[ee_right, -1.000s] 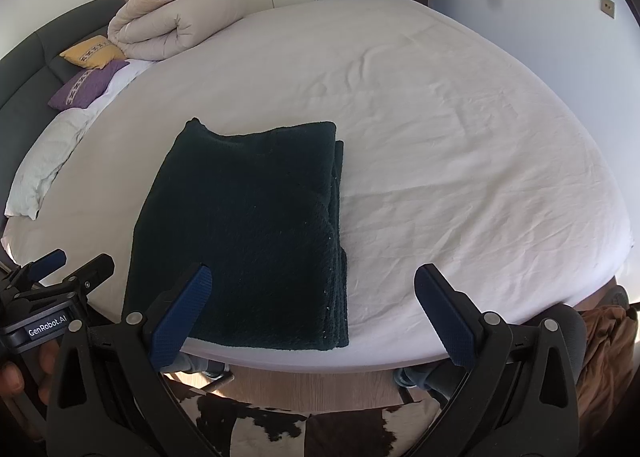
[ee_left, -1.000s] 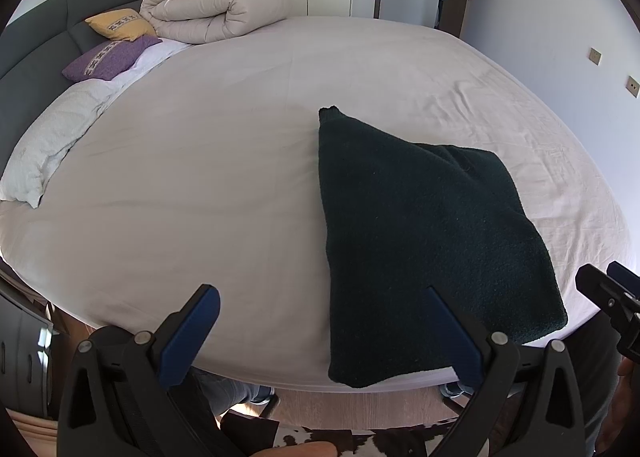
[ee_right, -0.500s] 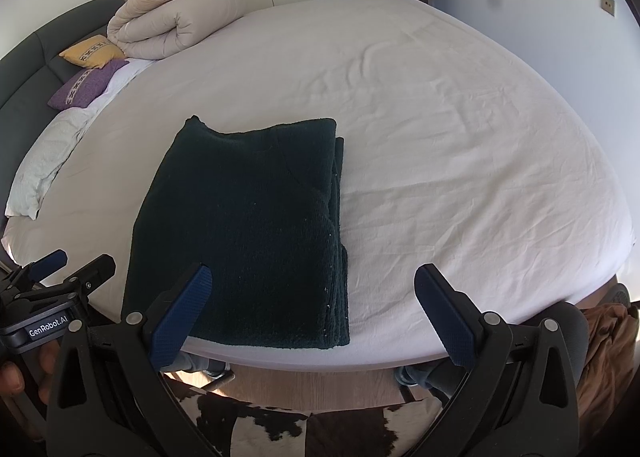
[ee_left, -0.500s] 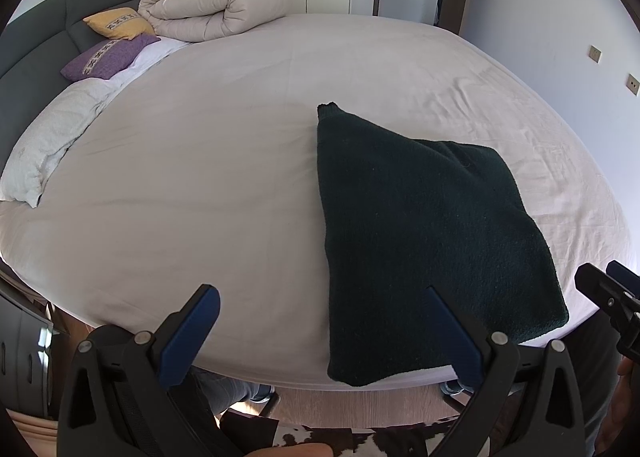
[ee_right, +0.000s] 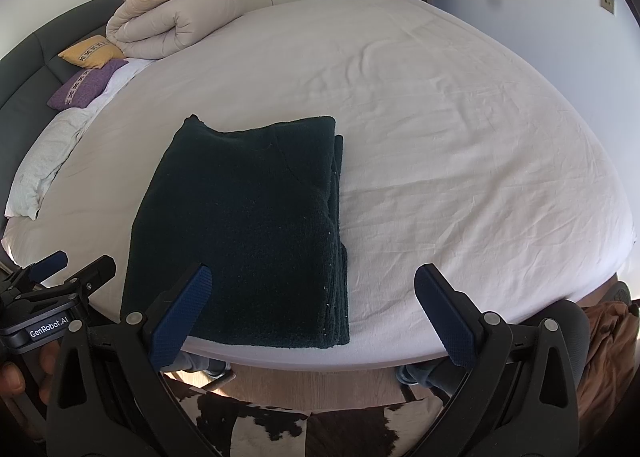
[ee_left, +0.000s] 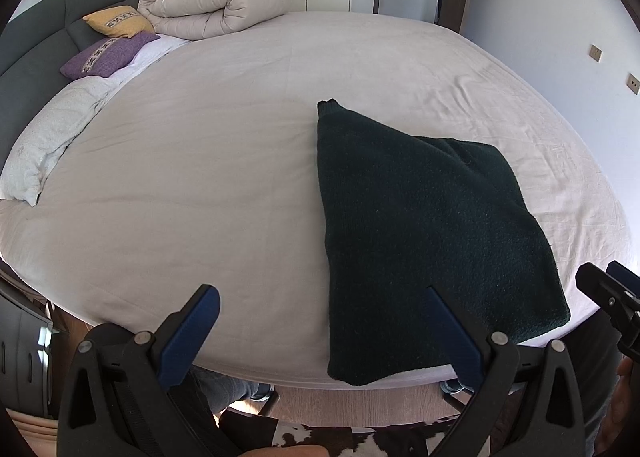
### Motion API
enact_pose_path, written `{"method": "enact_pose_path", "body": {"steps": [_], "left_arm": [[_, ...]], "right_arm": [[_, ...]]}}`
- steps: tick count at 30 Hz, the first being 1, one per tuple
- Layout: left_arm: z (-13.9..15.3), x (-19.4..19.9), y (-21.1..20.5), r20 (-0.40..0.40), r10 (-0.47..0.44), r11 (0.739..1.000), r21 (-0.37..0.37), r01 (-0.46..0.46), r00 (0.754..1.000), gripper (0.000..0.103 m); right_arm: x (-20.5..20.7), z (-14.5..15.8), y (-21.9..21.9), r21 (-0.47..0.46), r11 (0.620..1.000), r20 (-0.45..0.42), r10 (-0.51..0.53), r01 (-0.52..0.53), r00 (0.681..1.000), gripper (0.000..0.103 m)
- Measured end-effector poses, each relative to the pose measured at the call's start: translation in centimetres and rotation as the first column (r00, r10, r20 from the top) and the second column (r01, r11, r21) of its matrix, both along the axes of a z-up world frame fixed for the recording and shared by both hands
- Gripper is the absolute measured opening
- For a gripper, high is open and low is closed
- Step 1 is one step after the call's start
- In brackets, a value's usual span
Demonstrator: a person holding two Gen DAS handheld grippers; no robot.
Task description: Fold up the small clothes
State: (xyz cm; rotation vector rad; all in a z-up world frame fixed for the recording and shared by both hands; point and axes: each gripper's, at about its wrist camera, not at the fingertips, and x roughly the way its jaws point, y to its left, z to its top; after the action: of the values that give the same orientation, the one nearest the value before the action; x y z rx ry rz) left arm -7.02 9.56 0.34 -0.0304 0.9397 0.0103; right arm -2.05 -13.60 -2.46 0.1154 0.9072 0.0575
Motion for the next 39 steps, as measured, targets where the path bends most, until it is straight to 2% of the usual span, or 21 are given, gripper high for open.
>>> {"method": "enact_pose_path", "body": {"steps": [39], "left_arm": [[-0.58, 0.06, 0.32, -0.014, -0.003, 1.000, -0.004, 0.003, 1.000, 0.103]], "right_arm": [[-0.13, -0.95, 0.47, 0.009, 1.000, -0.012, -0.001, 0.001, 1.000, 0.103]]}}
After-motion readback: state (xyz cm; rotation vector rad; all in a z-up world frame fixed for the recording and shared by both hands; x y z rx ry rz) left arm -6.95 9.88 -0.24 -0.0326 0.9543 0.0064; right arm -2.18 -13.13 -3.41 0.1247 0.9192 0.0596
